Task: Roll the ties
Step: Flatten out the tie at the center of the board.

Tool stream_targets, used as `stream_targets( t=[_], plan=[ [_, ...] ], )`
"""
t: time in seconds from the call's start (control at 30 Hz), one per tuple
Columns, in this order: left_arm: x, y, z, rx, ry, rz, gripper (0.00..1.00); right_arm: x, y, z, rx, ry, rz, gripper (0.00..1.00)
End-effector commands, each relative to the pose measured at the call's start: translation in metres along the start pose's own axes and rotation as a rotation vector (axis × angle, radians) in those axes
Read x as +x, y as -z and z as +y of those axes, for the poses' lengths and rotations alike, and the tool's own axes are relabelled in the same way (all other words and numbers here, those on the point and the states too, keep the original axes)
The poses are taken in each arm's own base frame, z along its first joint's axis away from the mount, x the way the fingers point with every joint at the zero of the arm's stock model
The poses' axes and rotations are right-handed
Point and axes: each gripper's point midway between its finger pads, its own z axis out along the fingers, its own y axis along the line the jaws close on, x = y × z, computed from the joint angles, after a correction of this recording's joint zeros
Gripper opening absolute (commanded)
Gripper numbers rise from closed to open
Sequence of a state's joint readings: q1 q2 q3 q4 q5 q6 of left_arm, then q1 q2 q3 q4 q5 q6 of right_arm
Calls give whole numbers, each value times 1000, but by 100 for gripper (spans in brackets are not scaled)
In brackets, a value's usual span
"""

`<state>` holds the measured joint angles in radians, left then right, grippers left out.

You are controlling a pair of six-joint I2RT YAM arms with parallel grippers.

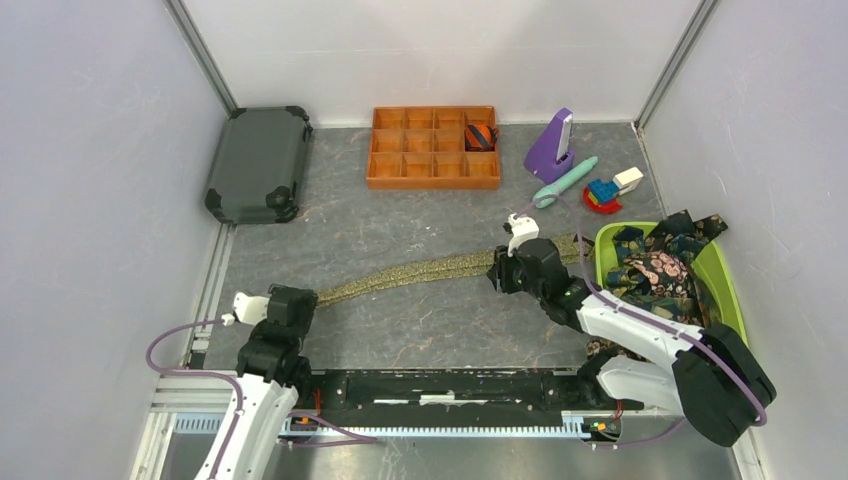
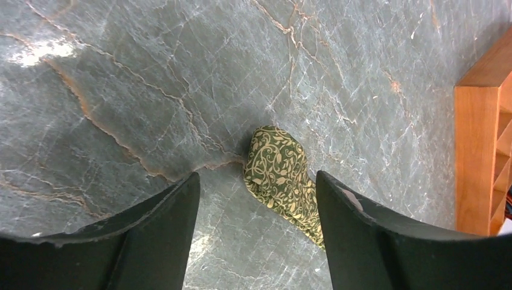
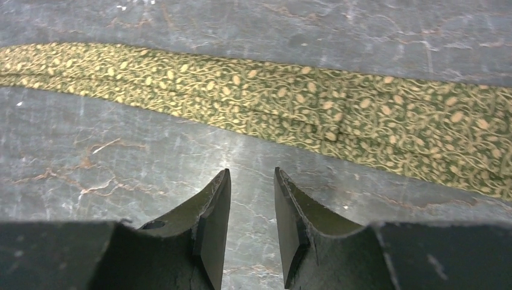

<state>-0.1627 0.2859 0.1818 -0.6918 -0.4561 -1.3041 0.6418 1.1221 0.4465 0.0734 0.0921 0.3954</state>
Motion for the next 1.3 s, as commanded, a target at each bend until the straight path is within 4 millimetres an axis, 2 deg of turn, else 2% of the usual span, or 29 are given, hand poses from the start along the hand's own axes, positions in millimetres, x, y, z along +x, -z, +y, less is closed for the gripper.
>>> stream_targets(
  t=[0.0, 0.23, 0.4, 0.53, 0.63, 0.73, 0.97, 1.27],
  plan=[
    [-23, 13, -6, 5, 13, -76, 78, -37, 0, 39, -124, 43, -66, 40],
    [-38, 36, -33, 104, -103, -78, 76, -59, -4, 95, -254, 124, -82, 40],
    [-26, 38, -47, 154, -176, -10, 75, -66, -11, 149, -421, 164, -71, 36],
    [-22, 34, -46, 132, -219, 13, 75, -61, -21, 190, -539, 185, -41, 32],
    [-20, 31, -44, 109, -241, 22, 74, -53, -31, 212, -619, 171, -4, 28],
    [-18, 28, -42, 102, -250, 28, 71, -41, -40, 223, -665, 151, 30, 22],
    [-15, 24, -39, 97, -255, 32, 63, -24, -64, 229, -681, 134, 60, 15],
    [-24, 20, -25, 7, -194, -22, 60, -33, -81, 247, -710, 106, 51, 9]
  ],
)
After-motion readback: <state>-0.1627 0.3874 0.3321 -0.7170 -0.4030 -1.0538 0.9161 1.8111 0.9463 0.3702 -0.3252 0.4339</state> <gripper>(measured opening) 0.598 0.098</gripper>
